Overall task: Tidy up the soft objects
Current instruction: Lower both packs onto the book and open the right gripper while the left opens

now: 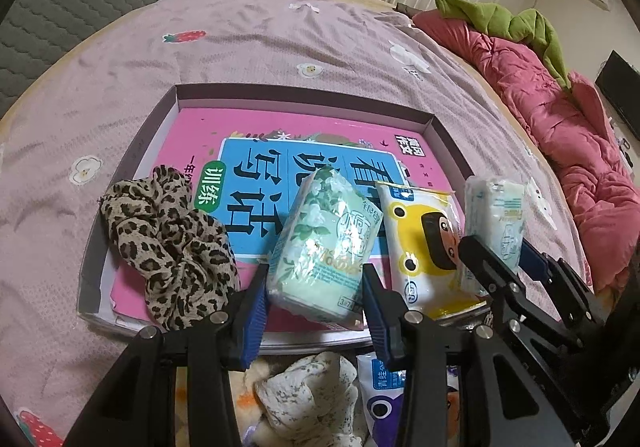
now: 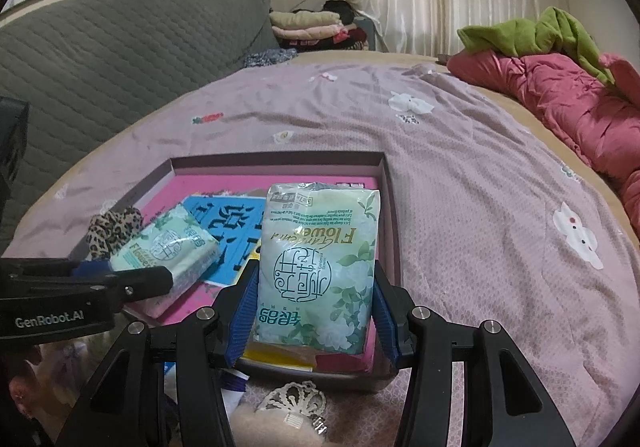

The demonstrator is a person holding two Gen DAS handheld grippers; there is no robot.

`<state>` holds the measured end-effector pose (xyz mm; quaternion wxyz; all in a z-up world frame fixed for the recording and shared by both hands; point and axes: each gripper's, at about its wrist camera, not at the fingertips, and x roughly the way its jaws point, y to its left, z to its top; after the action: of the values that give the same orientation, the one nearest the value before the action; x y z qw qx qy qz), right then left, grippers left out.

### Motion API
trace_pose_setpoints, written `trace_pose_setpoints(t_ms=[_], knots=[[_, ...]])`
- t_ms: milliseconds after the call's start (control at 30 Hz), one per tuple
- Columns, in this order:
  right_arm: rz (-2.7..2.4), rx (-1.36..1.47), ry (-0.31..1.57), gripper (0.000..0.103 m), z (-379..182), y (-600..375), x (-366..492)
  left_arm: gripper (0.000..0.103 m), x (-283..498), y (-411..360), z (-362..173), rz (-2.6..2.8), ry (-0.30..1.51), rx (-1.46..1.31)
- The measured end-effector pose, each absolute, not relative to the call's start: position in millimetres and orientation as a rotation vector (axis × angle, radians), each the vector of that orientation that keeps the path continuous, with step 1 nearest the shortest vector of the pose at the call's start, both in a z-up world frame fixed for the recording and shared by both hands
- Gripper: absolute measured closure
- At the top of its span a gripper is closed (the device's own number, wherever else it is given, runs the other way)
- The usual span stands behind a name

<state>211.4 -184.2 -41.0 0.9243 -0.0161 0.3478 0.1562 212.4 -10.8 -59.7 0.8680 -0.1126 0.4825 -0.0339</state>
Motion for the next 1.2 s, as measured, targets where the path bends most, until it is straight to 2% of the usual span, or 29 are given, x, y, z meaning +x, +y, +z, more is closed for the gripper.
trace_pose_setpoints(t_ms=[667, 1000, 1200], knots=[[0.309, -0.054, 0.736, 0.048, -47.1, -186.1, 212.2, 0.059, 210.2, -12.0, -57.4, -0.069, 1.009, -0.222], [0.283, -0.064, 0.703, 0.039, -41.3, -188.6, 208.5, 0.059, 213.1, -12.0, -58.9, -0.070, 1.020, -0.222], [0.271, -0.050, 0.681, 0.038, -35.6, -193.9, 208.5, 0.059, 214.4, -15.3, -61.5, -0.076, 1.039, -0.223]])
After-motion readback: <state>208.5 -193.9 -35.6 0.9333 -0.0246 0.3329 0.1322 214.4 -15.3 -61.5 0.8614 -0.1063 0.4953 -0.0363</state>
